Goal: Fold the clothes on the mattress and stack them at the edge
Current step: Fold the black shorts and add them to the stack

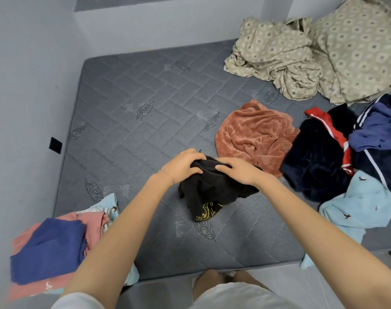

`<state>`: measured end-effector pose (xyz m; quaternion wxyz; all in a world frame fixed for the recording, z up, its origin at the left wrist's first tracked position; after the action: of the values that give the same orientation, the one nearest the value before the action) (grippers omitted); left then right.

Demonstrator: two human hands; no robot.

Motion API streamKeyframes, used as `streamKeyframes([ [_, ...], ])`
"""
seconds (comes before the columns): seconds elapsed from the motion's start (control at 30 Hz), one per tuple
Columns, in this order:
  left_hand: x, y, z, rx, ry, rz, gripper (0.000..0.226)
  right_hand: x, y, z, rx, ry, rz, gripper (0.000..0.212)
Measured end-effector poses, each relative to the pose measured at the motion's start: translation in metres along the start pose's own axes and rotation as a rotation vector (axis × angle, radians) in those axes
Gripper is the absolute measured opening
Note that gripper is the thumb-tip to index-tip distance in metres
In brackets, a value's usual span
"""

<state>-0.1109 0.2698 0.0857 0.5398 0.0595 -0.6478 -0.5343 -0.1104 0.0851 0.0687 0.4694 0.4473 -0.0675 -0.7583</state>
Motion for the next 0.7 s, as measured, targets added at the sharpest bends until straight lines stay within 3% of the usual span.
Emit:
streamKeyframes([
  [0.23,-0.002,0.005,0.002,-0.039,-0.027,-0.026,0.012,0.003,-0.012,-0.002,0.028,0.049,0.249,0.086],
  [0.3,-0.002,0.005,0.001,-0.055,-0.029,-0.029,0.012,0.001,-0.014,-0.006,0.078,0.048,0.294,0.091],
  [0.37,-0.001,0.004,0.001,-0.063,-0.045,-0.023,0.012,0.000,-0.016,-0.009,0.129,0.041,0.340,0.084],
  [0.53,0.001,0.015,0.005,0.069,-0.062,0.078,0.020,-0.014,-0.005,-0.009,0.218,0.068,0.260,0.036],
  [0.6,-0.001,0.022,0.011,0.219,-0.031,0.275,0.024,-0.024,0.005,-0.006,0.234,0.090,0.197,0.025],
  [0.7,-0.006,0.024,0.025,0.432,0.059,0.739,0.056,-0.039,0.016,0.002,0.181,0.099,0.031,0.022],
])
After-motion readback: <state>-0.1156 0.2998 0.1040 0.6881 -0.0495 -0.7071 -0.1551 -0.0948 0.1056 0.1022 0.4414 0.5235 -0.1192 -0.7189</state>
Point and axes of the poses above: each hand's wrist, its own z-axis away from the middle knuckle, its own y-axis out of the back of the hand, x = y × z, the point moved 3 cm from there along -z, towards the middle knuckle, and after that the axes turned 14 degrees about -y, right-handed, at the moved point
